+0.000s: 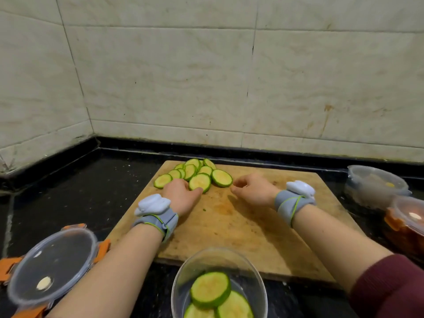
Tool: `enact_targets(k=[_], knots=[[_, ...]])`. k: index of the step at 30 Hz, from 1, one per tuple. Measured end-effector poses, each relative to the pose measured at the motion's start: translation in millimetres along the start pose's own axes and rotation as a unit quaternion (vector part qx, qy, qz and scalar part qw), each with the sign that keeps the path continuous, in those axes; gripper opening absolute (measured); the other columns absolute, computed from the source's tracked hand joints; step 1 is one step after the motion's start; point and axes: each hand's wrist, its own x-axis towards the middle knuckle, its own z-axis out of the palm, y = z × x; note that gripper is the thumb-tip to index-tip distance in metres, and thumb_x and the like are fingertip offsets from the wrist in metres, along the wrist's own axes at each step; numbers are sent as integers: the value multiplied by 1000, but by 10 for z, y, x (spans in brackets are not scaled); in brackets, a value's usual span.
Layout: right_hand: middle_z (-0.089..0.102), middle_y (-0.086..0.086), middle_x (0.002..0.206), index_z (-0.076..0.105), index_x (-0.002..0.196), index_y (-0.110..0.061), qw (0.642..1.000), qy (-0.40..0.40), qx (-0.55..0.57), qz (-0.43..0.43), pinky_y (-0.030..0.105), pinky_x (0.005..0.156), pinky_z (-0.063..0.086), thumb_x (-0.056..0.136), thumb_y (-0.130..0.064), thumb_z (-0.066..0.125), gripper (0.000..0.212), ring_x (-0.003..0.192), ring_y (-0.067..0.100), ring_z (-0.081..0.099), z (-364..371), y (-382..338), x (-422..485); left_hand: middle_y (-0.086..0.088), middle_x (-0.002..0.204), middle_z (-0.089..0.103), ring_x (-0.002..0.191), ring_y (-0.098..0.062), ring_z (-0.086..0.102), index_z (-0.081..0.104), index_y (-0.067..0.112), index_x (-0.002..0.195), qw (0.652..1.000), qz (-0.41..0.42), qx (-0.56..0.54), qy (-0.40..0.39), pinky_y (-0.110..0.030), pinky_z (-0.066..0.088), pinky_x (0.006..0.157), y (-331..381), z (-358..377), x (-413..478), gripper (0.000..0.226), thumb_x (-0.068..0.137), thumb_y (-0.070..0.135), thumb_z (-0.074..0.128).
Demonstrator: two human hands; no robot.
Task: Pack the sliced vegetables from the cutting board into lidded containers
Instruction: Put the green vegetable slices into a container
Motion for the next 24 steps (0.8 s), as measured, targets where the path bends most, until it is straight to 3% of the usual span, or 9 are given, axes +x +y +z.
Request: enact_targets(k=[5,7,9,12,16,18,21,24], knots=[[46,7,145,39,143,-10,996,7,84,25,35,110,35,94,-32,54,56,130,27,46,111,10,491,-4,58,44,55,-23,42,41,12,60,997,-23,70,23,-30,20,45,-7,141,314,53,79,57,63],[46,6,144,40,144,-20,992,11,119,44,43,110,36,82,-42,63,69,131,29,44,196,54,661,-2,56,43,54,-22,44,39,15,58,997,-23,73,31,-30,22,45,-19,171,353,54,76,58,65],[58,6,130,54,128,-32,990,13,135,43,47,102,44,61,-53,69,72,123,30,51,300,175,863,-3,61,48,62,-25,51,43,16,63,997,-22,58,41,-30,27,49,-29,211,375,49,76,57,67],[66,11,109,59,110,-20,979,73,191,27,47,89,52,66,-30,80,49,99,30,63,312,140,802,-2,70,53,76,-29,55,45,18,67,998,-33,8,47,-30,31,58,-7,224,327,42,76,50,70],[68,13,97,55,102,-17,978,101,184,0,45,82,54,80,-16,72,27,85,31,65,250,69,599,1,65,48,71,-23,49,52,15,78,991,-40,-122,26,-28,35,64,17,152,241,33,74,37,77],[68,12,87,56,97,-16,976,93,198,-5,33,67,55,85,-12,67,16,70,25,63,161,19,480,0,68,54,71,-23,51,57,12,85,982,-40,-183,9,-31,40,67,-1,59,171,35,73,37,78],[58,5,71,59,93,-10,962,54,267,-15,16,44,40,86,-5,64,10,56,13,51,-34,-113,100,-5,88,70,74,-20,63,62,8,105,956,-44,-289,-23,-32,51,68,59,-222,-89,46,73,35,79],[57,8,70,62,89,-8,954,22,296,-37,23,50,35,85,-4,65,6,57,12,51,-172,-182,-242,-5,83,67,67,-15,58,64,5,104,948,-18,-317,-26,-24,45,60,166,-461,-367,37,77,28,76]])
